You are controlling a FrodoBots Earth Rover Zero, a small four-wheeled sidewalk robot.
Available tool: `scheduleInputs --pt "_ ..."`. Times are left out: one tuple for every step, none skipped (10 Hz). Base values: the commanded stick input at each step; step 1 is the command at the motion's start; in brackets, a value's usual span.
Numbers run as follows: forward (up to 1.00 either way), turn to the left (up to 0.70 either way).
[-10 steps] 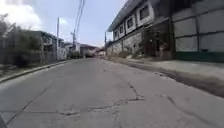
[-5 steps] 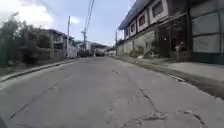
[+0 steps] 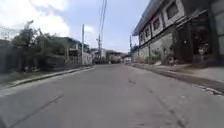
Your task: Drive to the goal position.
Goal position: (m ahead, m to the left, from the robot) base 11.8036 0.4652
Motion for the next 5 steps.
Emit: scheduleInputs --pt "1.00 0.00" --pt "1.00 -0.02" --pt "1.00 -0.02" --pt "1.00 -0.02" --pt "1.00 -0.02"
